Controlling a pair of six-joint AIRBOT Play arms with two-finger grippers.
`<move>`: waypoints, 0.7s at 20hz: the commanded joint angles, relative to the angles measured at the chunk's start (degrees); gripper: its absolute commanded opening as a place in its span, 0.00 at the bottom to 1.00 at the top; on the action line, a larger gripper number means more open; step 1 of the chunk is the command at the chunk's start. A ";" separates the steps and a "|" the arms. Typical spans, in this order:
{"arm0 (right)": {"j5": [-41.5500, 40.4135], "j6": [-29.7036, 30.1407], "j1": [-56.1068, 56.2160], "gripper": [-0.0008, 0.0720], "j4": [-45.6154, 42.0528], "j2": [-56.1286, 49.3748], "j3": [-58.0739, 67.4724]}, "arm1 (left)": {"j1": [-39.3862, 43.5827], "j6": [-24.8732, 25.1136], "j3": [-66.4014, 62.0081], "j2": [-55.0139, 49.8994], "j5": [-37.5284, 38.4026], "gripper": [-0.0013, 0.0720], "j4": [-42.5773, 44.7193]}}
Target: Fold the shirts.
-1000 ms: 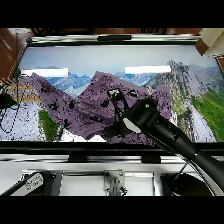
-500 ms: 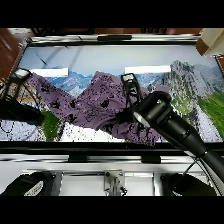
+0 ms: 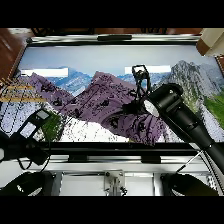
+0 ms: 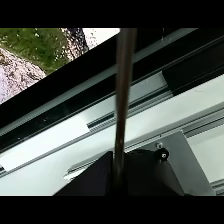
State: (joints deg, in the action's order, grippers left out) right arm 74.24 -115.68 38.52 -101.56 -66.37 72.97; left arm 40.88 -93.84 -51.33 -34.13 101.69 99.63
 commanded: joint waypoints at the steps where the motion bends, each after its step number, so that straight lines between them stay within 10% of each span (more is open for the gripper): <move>1: -0.13 0.50 -0.26 0.12 -1.01 0.04 0.04 | 6.25 -0.46 3.89 7.15 0.94 0.08 1.49; 14: -0.52 1.07 -0.24 0.12 -0.31 0.04 0.04 | 16.94 -1.01 5.75 1.68 -9.42 0.08 1.14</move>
State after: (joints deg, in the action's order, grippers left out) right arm 73.76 -114.65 38.30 -102.06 -66.37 72.97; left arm 57.19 -93.60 -45.71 -31.22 94.96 100.73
